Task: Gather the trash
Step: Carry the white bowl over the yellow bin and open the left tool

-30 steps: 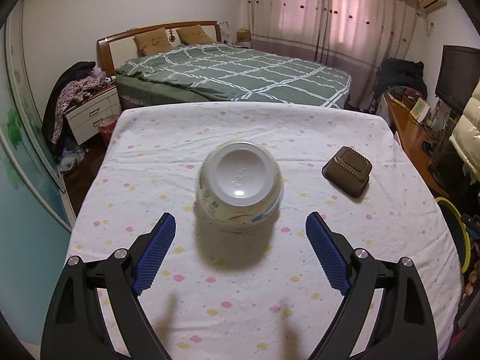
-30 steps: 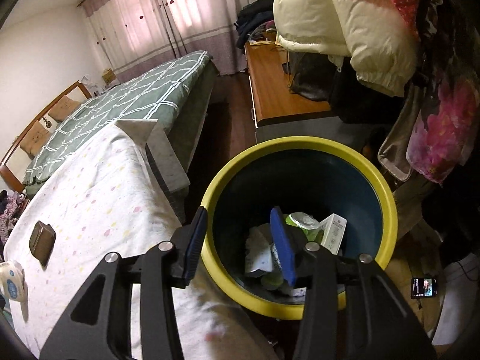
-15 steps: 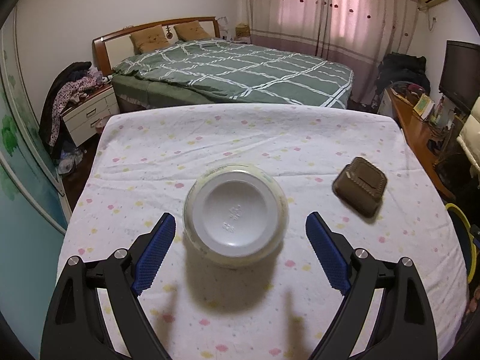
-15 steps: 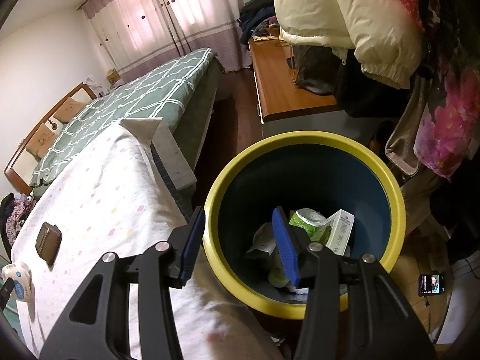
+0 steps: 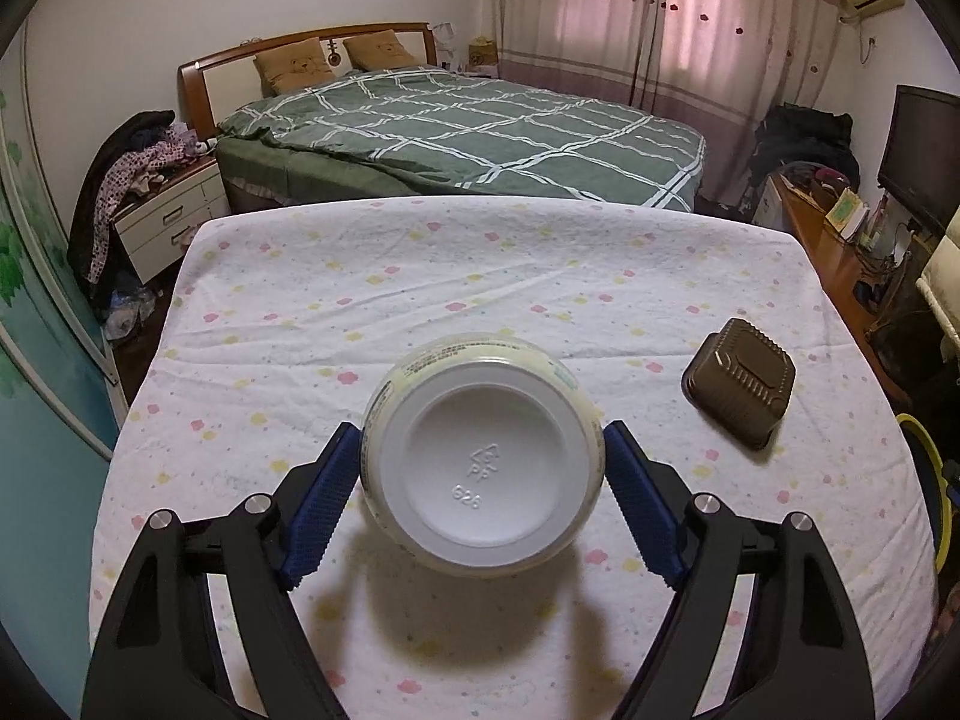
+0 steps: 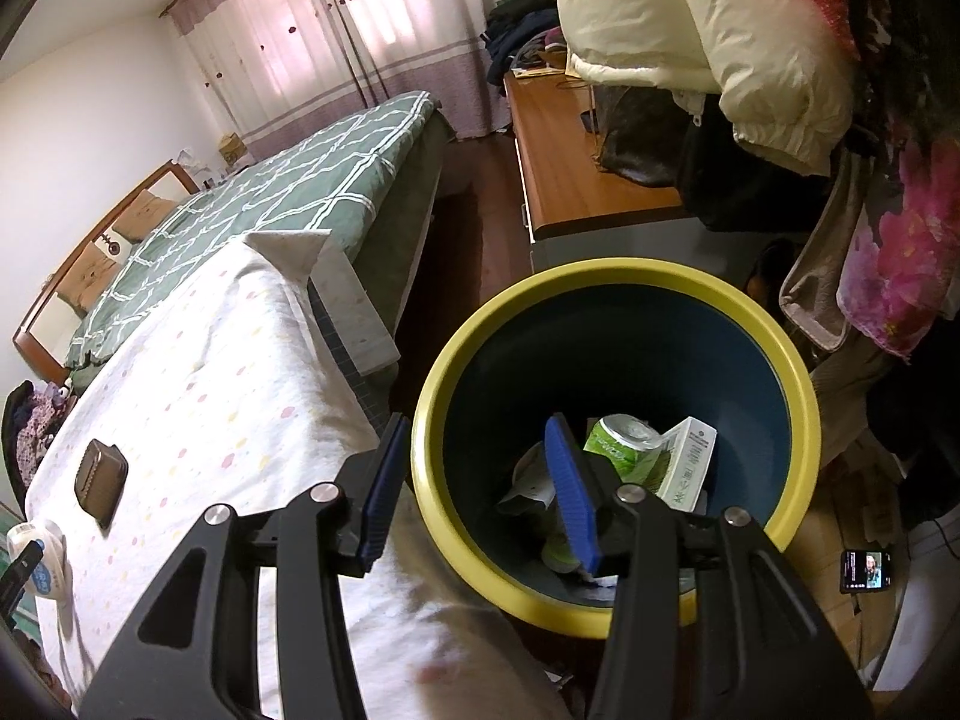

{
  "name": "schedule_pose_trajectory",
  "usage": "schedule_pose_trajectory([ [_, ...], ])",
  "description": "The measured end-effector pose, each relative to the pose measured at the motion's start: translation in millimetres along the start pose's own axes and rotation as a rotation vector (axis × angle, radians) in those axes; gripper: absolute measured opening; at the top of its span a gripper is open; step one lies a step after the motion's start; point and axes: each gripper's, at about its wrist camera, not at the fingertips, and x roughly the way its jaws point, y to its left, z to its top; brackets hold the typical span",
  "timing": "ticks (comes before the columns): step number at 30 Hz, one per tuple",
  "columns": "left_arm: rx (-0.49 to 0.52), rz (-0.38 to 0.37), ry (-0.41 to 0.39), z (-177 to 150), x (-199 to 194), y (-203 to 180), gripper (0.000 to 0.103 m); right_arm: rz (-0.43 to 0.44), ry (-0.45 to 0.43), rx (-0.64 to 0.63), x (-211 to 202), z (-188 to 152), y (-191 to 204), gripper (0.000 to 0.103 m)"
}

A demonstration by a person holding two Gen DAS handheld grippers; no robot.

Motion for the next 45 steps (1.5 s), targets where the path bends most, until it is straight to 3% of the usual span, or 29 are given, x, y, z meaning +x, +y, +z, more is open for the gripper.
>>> schedule_pose_trajectory([
  [11,0.000,0.049,-0.103,18.3,-61.0,6.8,0.080,0.028,-0.002,0.005,-0.7,-0.6,-1.2,0.045],
  [21,0.039,-0.009,-0.111,5.3,-106.7,-34.9,0.080,0.105,-0.025,-0.042,-19.0,4.6,2.1,0.045],
  [29,0.140,-0.159,-0.080,-10.9,-102.7,-133.7,0.080,0.102,-0.066,-0.066,-50.4,8.5,-37.0,0.049],
  [40,0.339,-0.390,-0.017,-31.5,-96.4,-310.6,0.080,0.054,-0.047,-0.021,-63.1,-3.2,-106.4,0.050],
  [45,0.414,-0.440,0.037,-41.5,-81.3,-378.1,0.080,0.039,-0.053,0.005,-66.7,-1.9,-124.6,0.050],
])
